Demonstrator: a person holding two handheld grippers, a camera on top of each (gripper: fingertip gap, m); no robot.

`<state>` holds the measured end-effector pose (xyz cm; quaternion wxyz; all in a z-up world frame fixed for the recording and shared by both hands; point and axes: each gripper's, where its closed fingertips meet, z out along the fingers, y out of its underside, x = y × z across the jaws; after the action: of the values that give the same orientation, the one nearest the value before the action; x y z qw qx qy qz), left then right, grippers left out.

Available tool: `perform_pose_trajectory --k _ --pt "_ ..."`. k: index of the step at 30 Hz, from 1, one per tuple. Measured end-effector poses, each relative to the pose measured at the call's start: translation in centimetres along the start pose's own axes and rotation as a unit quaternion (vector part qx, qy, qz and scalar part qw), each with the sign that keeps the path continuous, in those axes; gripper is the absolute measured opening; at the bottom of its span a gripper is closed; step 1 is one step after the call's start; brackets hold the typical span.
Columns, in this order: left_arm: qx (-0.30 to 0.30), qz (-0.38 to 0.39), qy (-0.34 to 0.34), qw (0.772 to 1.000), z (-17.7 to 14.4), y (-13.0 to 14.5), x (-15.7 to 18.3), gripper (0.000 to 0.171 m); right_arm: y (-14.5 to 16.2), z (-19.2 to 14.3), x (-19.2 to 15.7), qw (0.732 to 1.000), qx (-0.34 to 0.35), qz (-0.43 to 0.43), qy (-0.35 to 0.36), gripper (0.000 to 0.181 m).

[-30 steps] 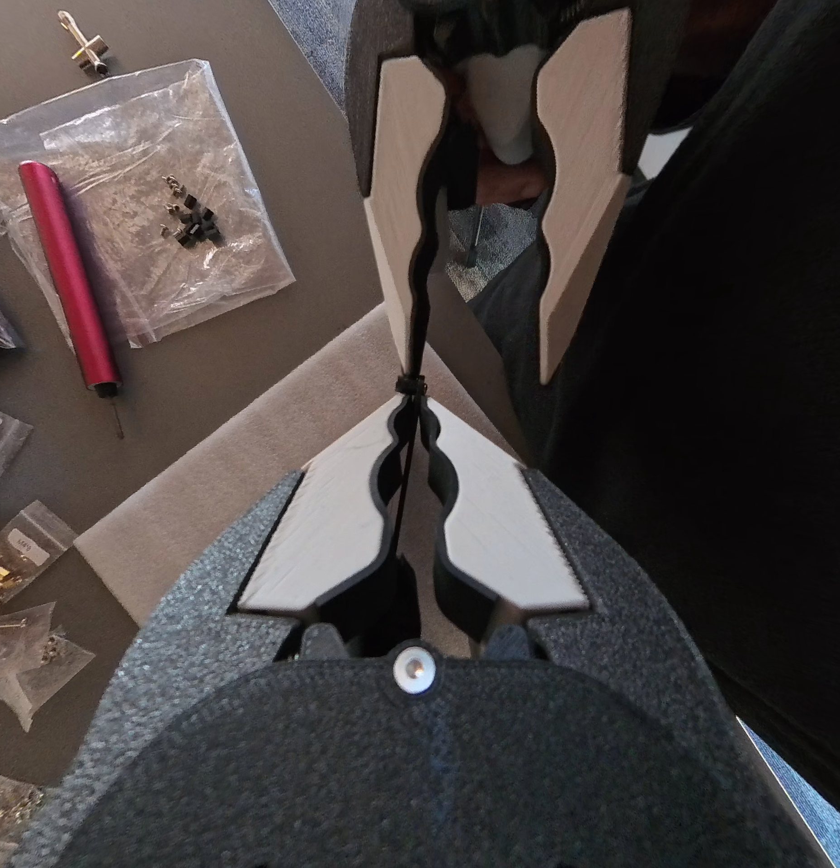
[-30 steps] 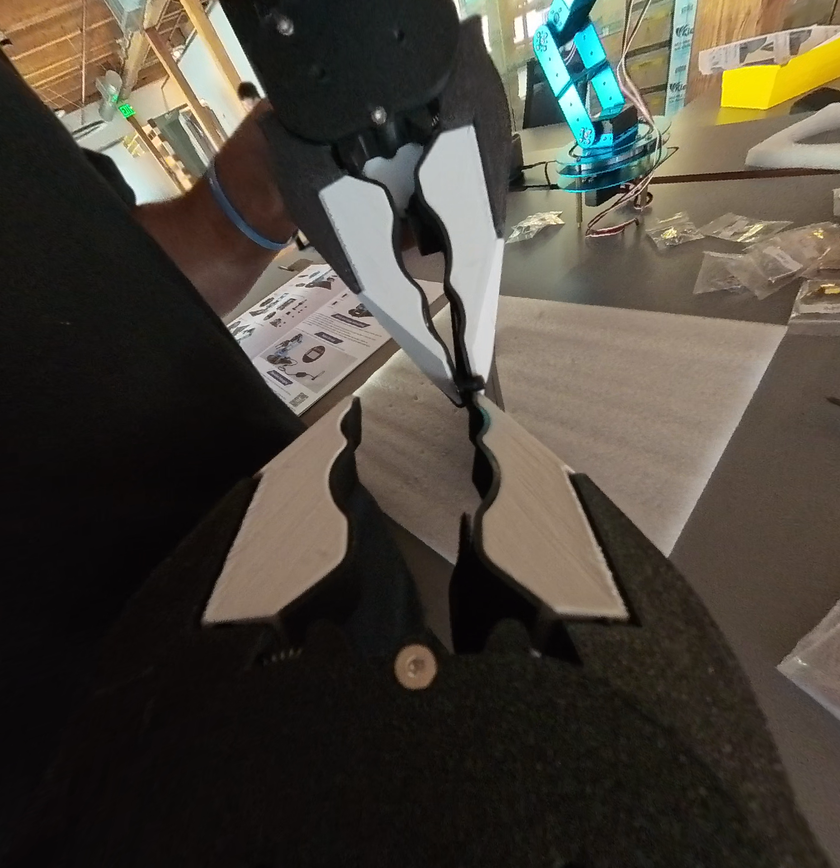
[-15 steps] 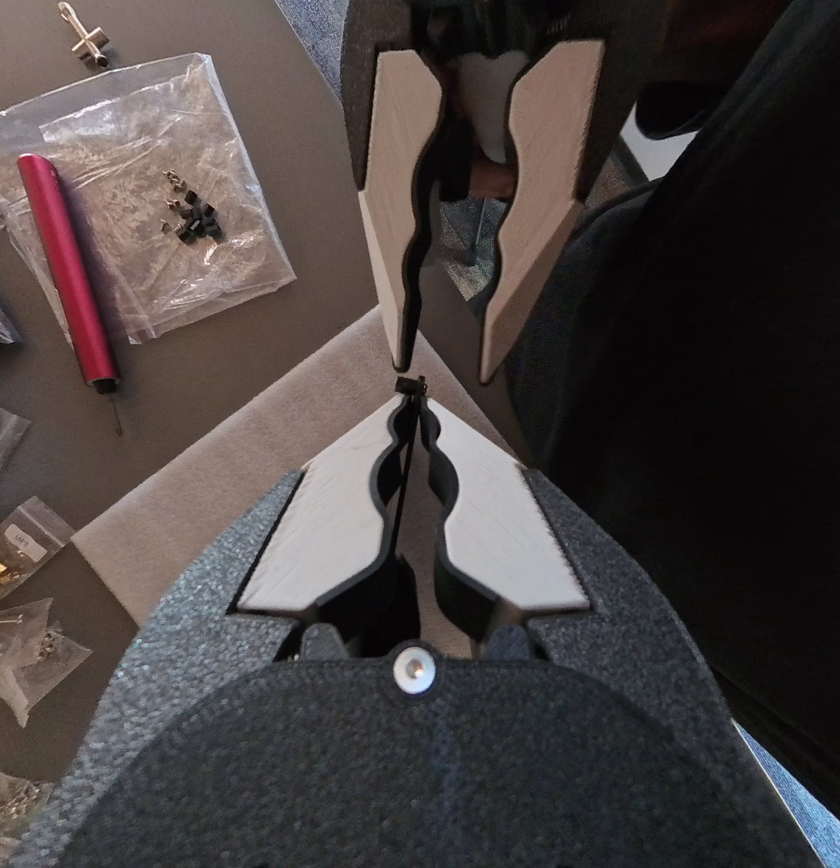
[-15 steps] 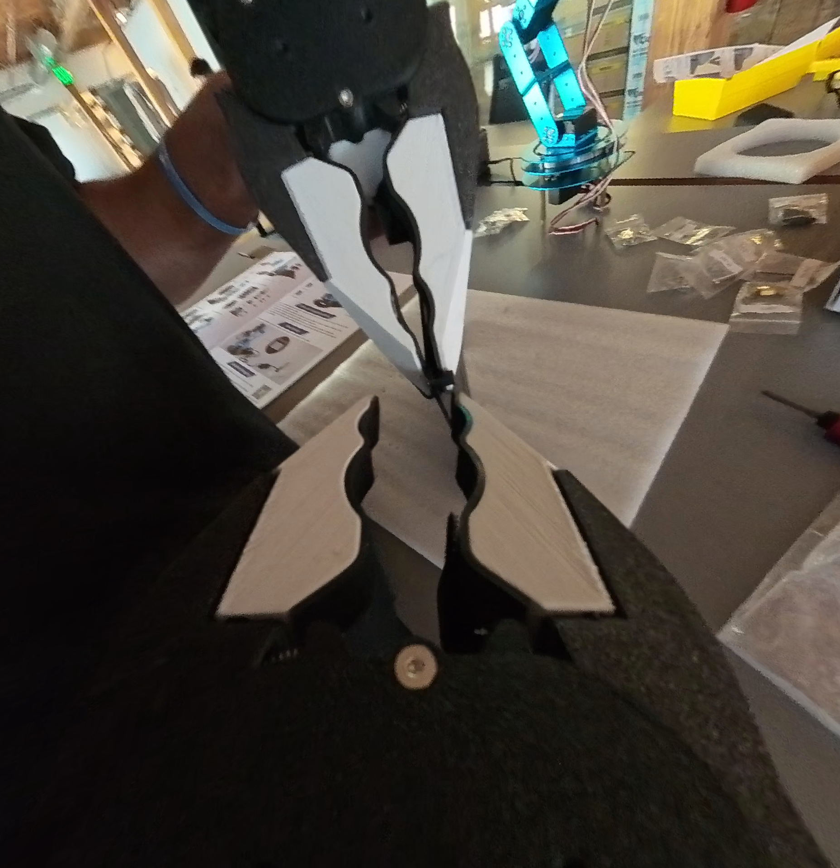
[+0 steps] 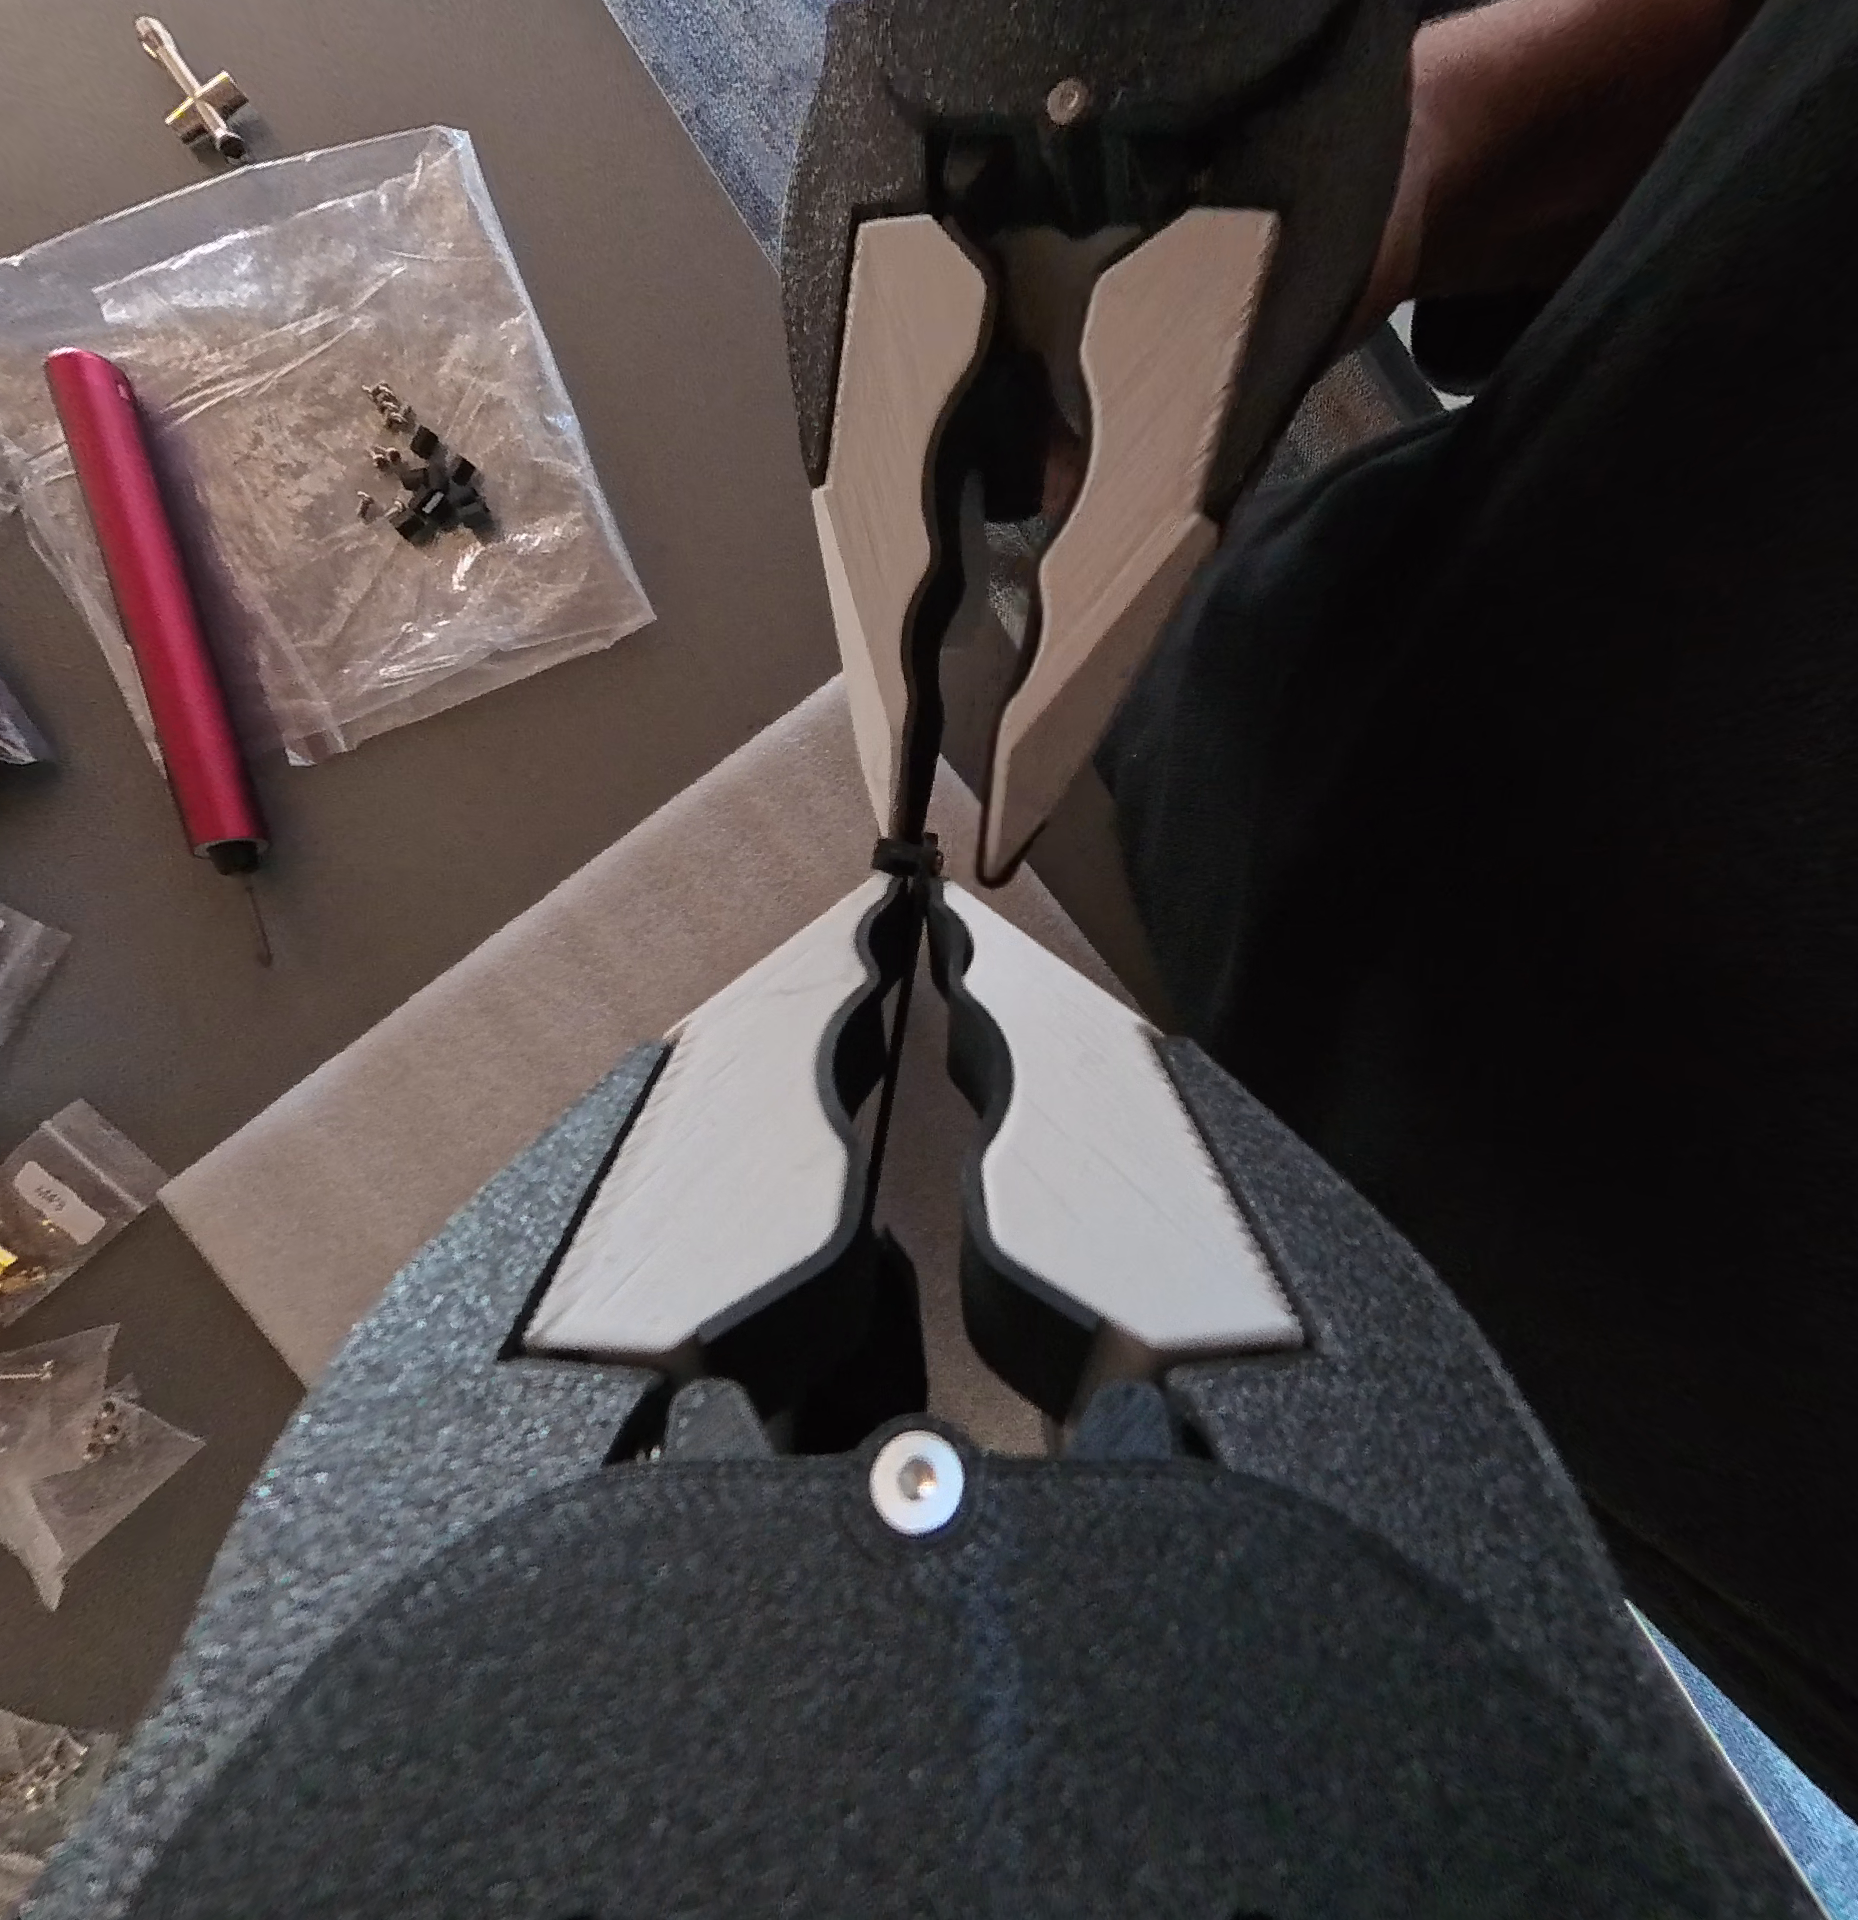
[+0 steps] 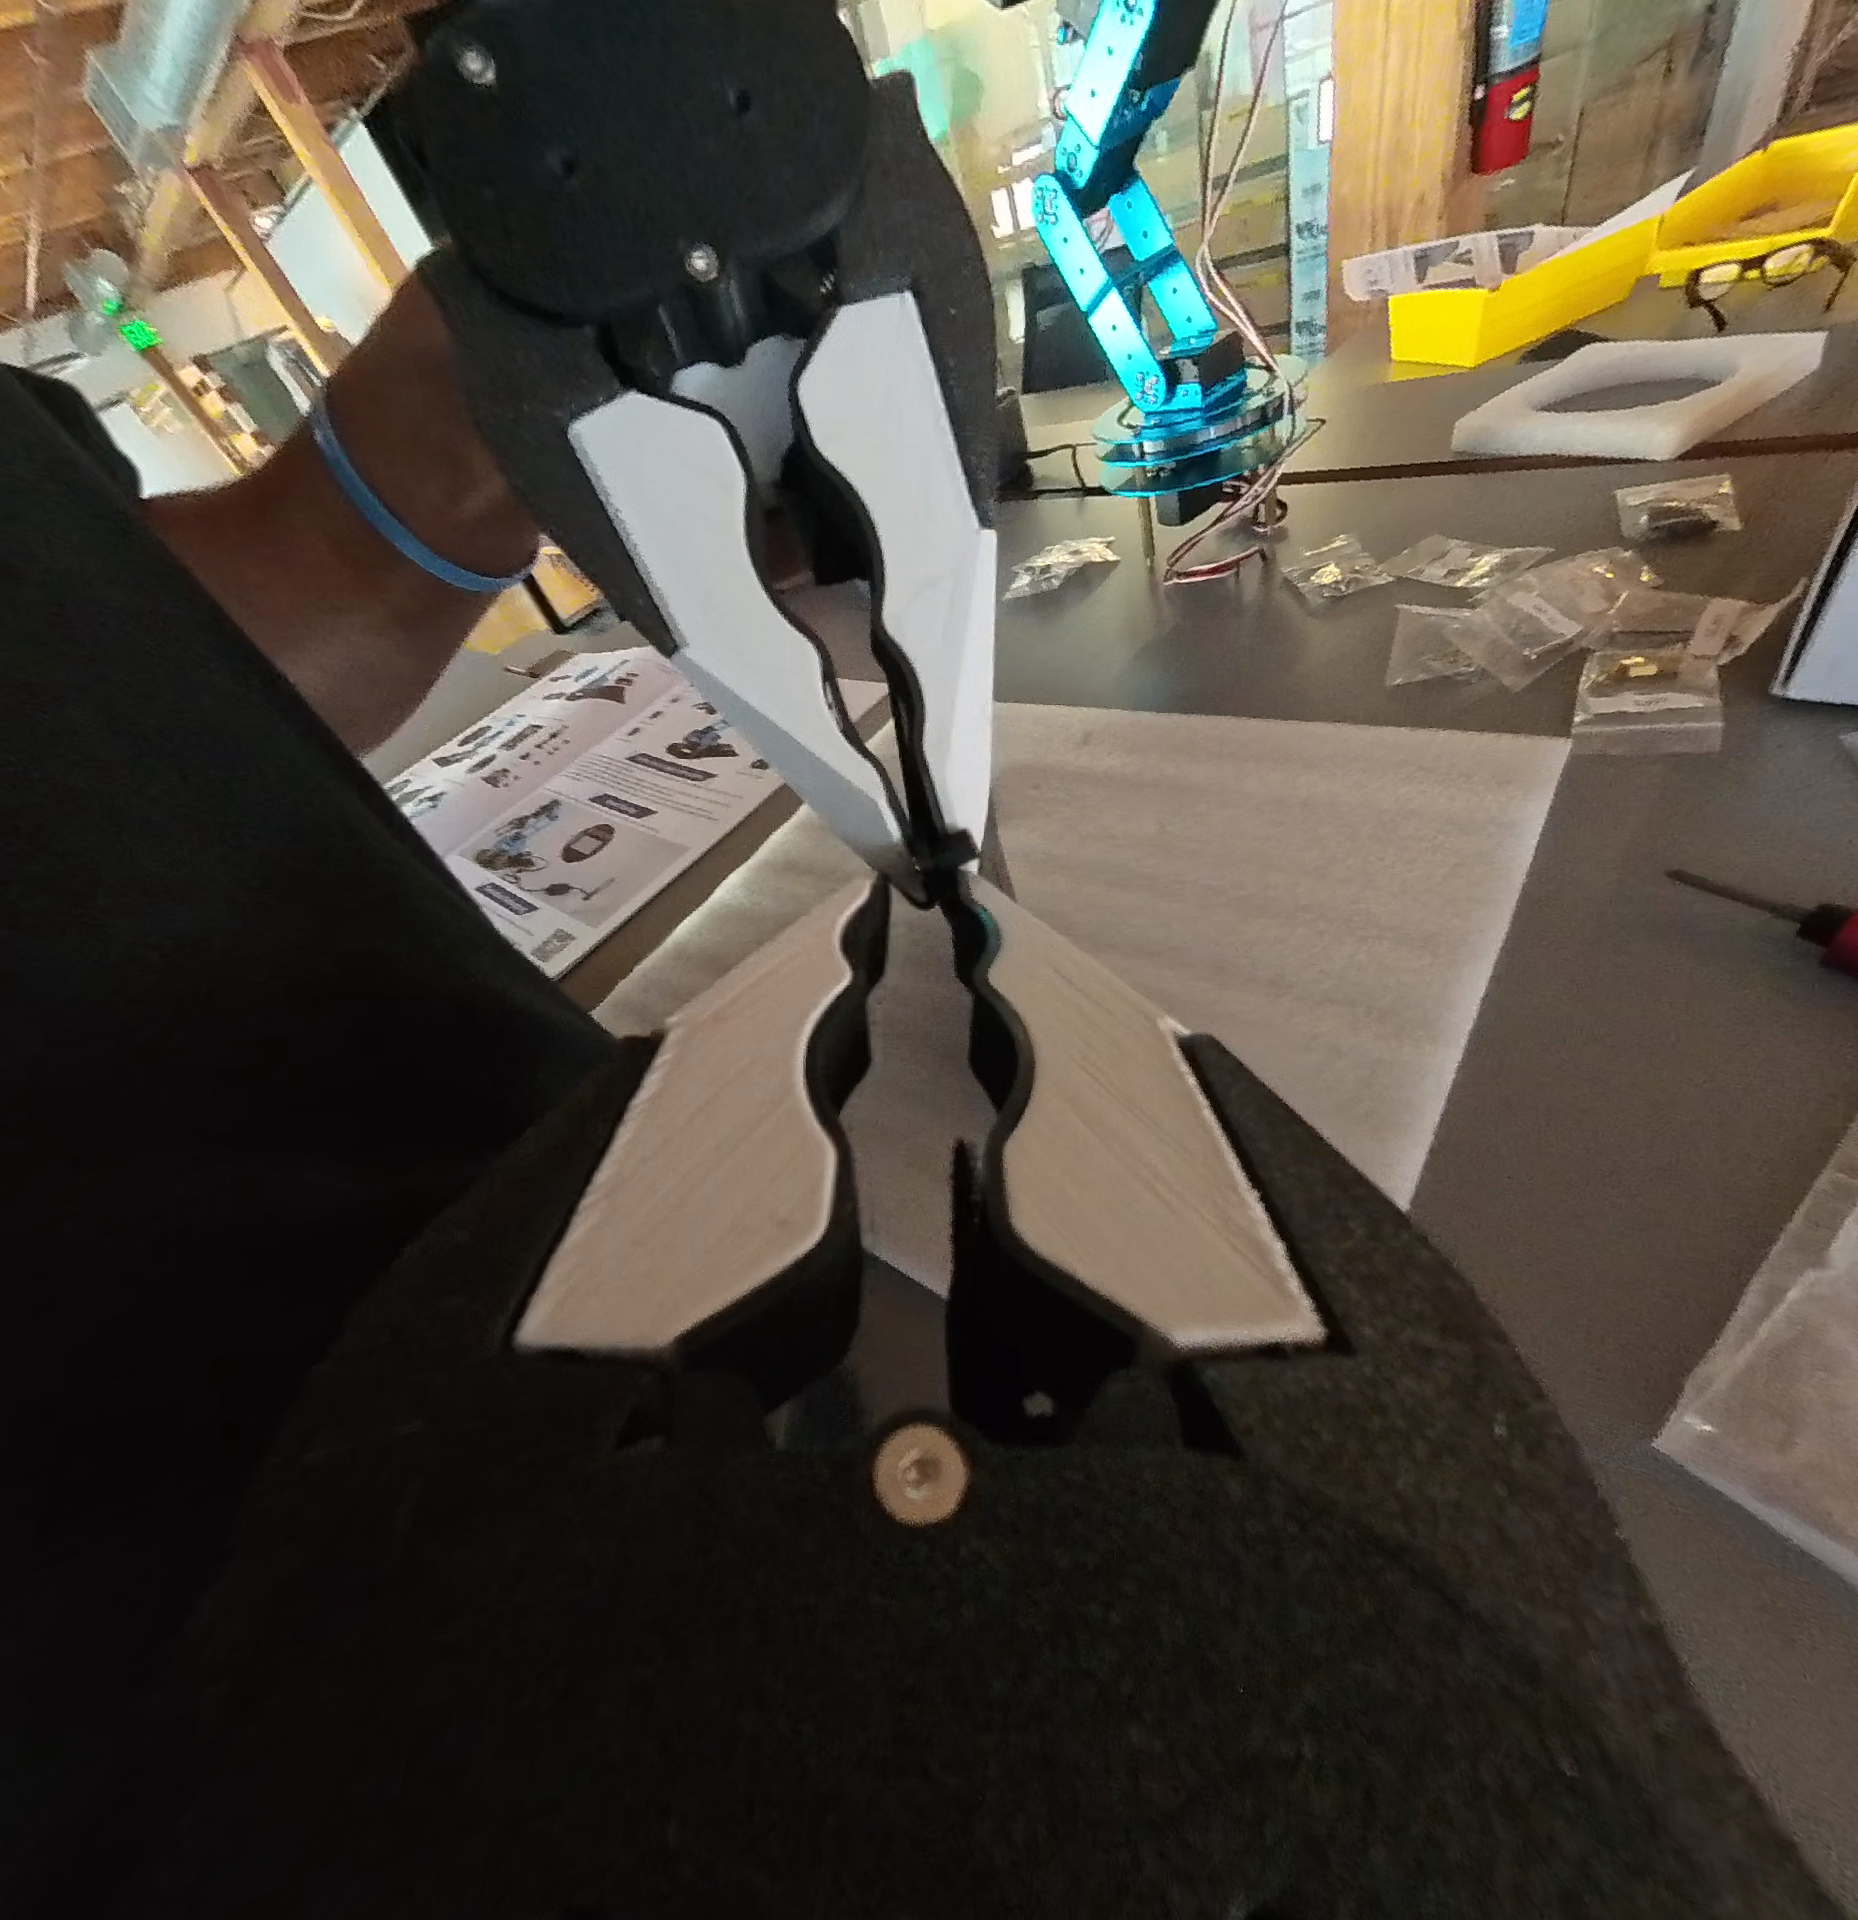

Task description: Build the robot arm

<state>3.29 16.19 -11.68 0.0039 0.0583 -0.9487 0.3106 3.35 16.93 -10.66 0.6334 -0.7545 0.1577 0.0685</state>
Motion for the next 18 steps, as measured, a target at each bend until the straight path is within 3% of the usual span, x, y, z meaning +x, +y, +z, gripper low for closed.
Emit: perform_pose_trajectory --k 8,18 --pt "0.002 0.001 -0.006 1.0 -0.01 -0.02 -0.22 0.003 -0.1 0.0 0.46 1.0 0.012 0.019 0.014 0.005" --pt "0.03 -0.028 -0.082 0.996 -0.72 -0.1 -0.65 0.018 0.06 0.01 0.15 1.0 0.016 0.013 0.007 0.004"
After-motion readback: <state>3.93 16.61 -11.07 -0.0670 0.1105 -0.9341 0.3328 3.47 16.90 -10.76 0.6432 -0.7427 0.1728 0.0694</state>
